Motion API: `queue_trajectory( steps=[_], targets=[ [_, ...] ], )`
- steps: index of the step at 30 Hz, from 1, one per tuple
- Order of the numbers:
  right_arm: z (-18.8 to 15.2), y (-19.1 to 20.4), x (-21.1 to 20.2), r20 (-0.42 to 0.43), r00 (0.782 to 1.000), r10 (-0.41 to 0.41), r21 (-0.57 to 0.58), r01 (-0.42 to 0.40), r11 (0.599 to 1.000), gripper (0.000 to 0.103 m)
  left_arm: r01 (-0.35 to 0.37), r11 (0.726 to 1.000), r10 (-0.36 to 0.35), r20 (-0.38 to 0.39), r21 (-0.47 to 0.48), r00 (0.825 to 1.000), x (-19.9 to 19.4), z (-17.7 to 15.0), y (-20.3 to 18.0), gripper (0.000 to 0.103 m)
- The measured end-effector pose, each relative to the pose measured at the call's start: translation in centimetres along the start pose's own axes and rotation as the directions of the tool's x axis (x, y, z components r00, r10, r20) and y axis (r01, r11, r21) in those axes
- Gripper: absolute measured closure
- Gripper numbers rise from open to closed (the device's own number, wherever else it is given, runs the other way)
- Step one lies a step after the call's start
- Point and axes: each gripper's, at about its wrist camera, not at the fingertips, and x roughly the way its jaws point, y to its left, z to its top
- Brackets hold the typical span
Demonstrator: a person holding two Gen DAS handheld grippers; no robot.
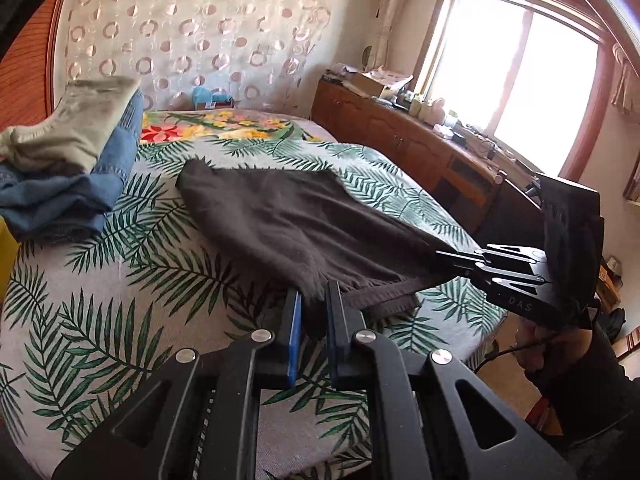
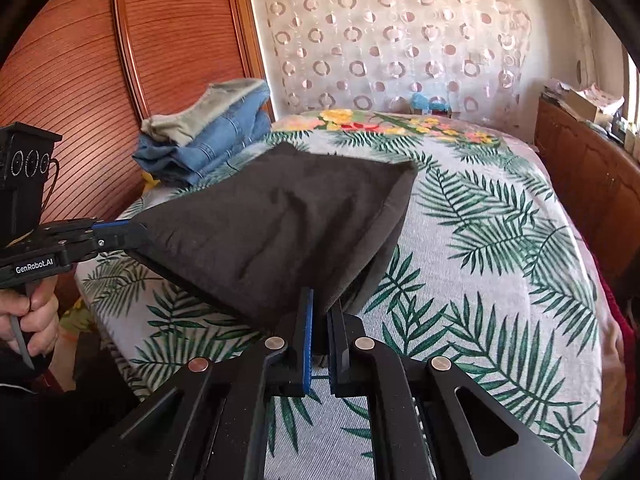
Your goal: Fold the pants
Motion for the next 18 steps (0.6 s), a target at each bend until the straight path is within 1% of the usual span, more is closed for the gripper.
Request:
queue_trajectory(
  steps=[4,6,10,12,14,15,16,18],
  targets=[
    [0.1,-0.1,-1.9,0.027,0.999,0.019,0.005,-0.019,1.000,0.098,-0.007,1.000,0.007,0.002,0.027,1.000,-0.5,0.2,-0.3,0.091],
    [-0.1,0.0,-2.1,0.027,0.999,0.018,0.006,-0.018,1.000,0.098,-0.025,0.999,0.025,-0.004,0.036,1.000,-0.5,-0.1,-0.5,0.091],
    [-1.4,-0.1,-0.4,-0.010,0.999,0.031,0.034,-0.031,0.999,0.098,-0.050,0.999,0.050,-0.053,0.014,0.997,0.9,-1.4,0.8,0.091],
    [-1.9,0.1,0.2,-0.029,0.999,0.039,0.044,-0.037,0.998,0.098,-0.050,0.999,0.050,-0.078,0.002,0.996,1.6,-2.1,1.1,0.091],
    [-2.3,0.3,1.0,-0.048,0.999,0.012,0.046,-0.010,0.999,0.098,-0.054,0.998,0.053,-0.104,-0.009,0.993,2.2,-2.9,1.5,0.091],
    [-2.5,0.3,1.2,-0.057,0.998,0.013,0.049,-0.010,0.999,0.097,-0.060,0.998,0.058,-0.113,-0.013,0.992,2.5,-3.3,1.8,0.091],
    [-2.7,0.4,1.5,-0.067,0.998,0.016,0.051,-0.013,0.999,0.093,-0.060,0.998,0.057,-0.121,-0.022,0.991,2.7,-3.6,2.0,0.091],
    [-2.9,0.7,1.7,-0.074,0.997,-0.010,0.043,0.014,0.999,0.084,-0.059,0.998,0.054,-0.130,-0.034,0.990,3.0,-4.0,2.2,0.091]
  ],
)
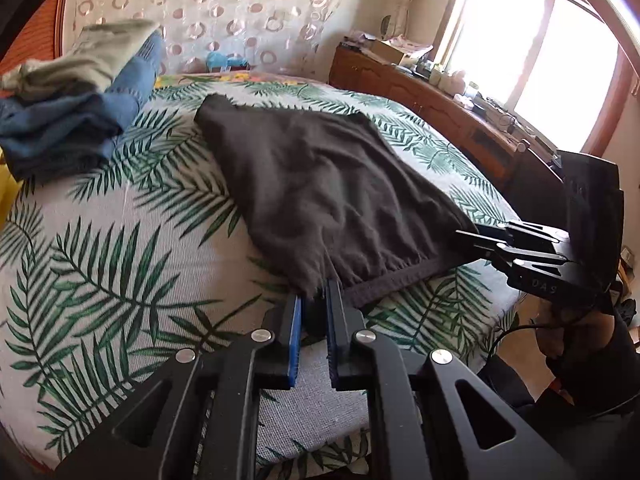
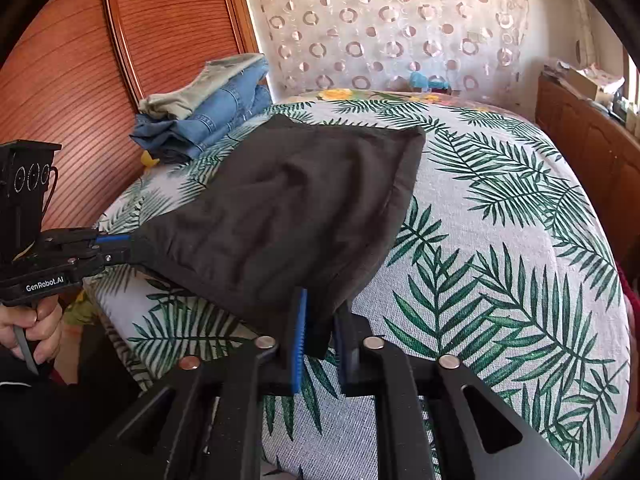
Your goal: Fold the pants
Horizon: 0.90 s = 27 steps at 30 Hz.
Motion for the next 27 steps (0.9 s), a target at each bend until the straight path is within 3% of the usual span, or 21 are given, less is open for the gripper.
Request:
queue_trajectory(
  steps=[2,10,12,14,18,27],
  targets=[
    [-0.2,0.1,0.2,-0.010,0.998,-0.056,-0.001,0.056,0.998,0.067,-0.001,1.000,0.001,0.001,-0.003,1.000,0.1,-0.3,0.0,0.091],
    [-0.1,1.6,1.2,-0.017,0.999,-0.040,-0.013,0.039,0.999,0.065,0.003,1.000,-0.003,0.011,-0.004,1.000,0.3,-0.6,0.0,0.091],
    [-0.1,2.1,1.3,-0.018,0.999,-0.045,-0.034,0.044,0.998,0.072,0.001,1.000,-0.001,0.016,0.003,1.000,0.2,-0.7,0.0,0.091],
    [-0.1,2.1,1.4,-0.026,1.000,-0.012,-0.037,0.011,0.999,0.088,0.004,1.000,-0.004,0.028,0.007,1.000,-0.2,-0.6,-0.1,0.092],
    [0.1,1.7,1.1,-0.031,0.999,0.018,-0.040,-0.019,0.999,0.092,0.037,0.999,-0.038,0.055,0.016,0.998,-1.7,-0.1,-0.7,0.092],
    [1.8,0.5,-4.3,0.073,0.993,0.093,-0.006,-0.093,0.996,0.092,0.077,0.996,-0.084,0.147,0.054,0.986,-6.4,1.8,-2.3,0.092]
  ],
)
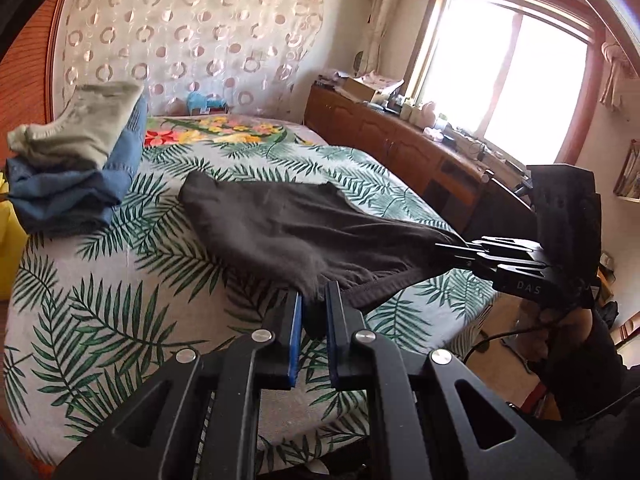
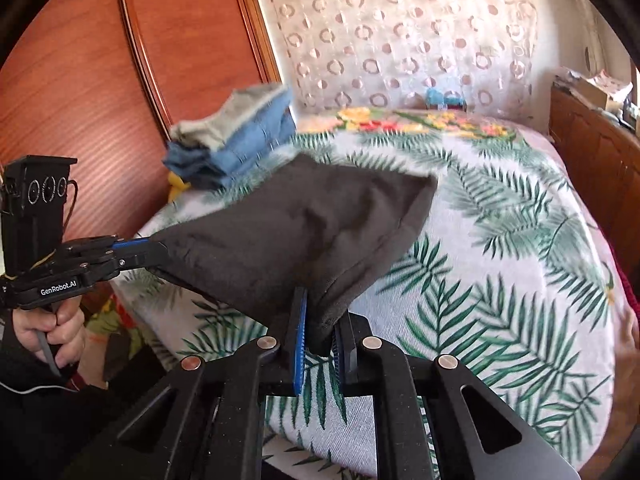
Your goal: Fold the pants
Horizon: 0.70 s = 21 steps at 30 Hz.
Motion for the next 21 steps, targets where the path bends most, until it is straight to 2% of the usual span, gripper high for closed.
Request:
queue_trajectory(
  steps=[7,10,15,21],
  targets=[
    [0.4,0.3,-2.9,0.051,0.999,0.006,-0.029,-0.004,1.000,0.092,-0.011,0.999,0.009,0.037,0.032,0.999,-1.4,1.1,-1.0,0.092],
    [0.4,0.0,-3.5,0.067,0.998,0.004,-0.038,-0.002,0.999,0.092,-0.032,0.998,0.030,0.041,0.045,0.999,-0.6,1.2,-0.8,0.092],
    [0.4,-0.8,-1.3,0.060,0.998,-0.013,-0.028,0.014,1.000,0.092,-0.051,0.998,0.050,0.036,0.029,0.998,1.6,1.4,0.4,0.092],
    [2.1,-1.6,1.4,0.077,0.996,-0.035,-0.017,0.036,0.999,0.092,-0.072,0.997,0.071,0.075,0.020,0.995,3.0,3.9,1.6,0.092]
  ],
)
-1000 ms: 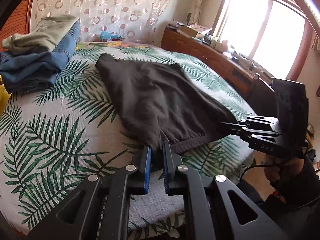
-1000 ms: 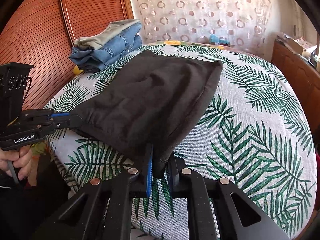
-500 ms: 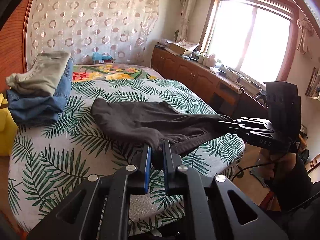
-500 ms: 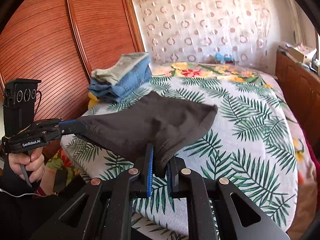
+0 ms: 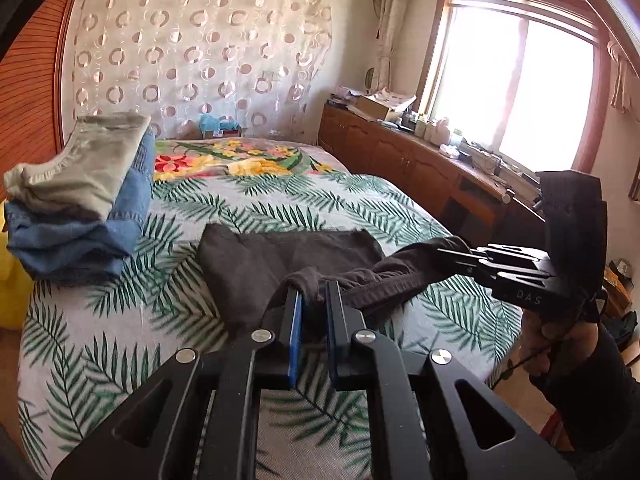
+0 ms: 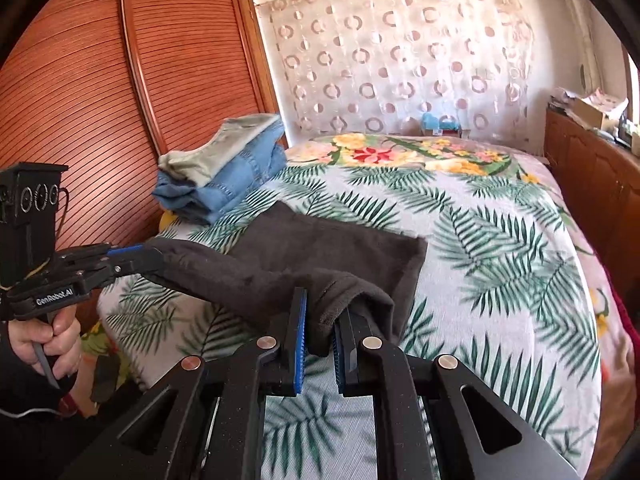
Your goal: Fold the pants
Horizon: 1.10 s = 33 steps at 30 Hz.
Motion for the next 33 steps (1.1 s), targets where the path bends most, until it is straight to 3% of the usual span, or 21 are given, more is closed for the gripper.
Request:
queue_trajectory(
  steps=[6,16,26,29,33],
  targets=[
    [1.9,0.1,2.2,0.018,0.999,-0.049,-0.032,0.049,0.998,0.092,-0.038,0.999,0.038,-0.015,0.001,0.999,2.9,1.7,1.2,0.092],
    [3.5,0.0,7.6,-0.049,0.995,-0.092,-0.042,0.090,0.995,0.092,-0.079,0.997,0.079,-0.038,0.009,0.996,5.4,2.9,2.3,0.092],
    [4.6,-0.8,9.7,-0.075,0.993,-0.086,-0.022,0.085,0.996,0.092,-0.114,0.993,0.114,-0.063,-0.002,0.991,7.0,2.5,2.9,0.091],
    [4.5,-1.0,10.2,-0.084,0.992,-0.091,-0.019,0.090,0.996,0.092,-0.129,0.992,0.128,-0.074,-0.001,0.989,7.2,2.3,3.0,0.086],
    [4.6,-1.2,10.7,-0.092,0.991,-0.096,-0.023,0.094,0.995,0.092,-0.149,0.989,0.148,-0.058,-0.010,0.987,6.8,2.0,3.3,0.063]
  ],
)
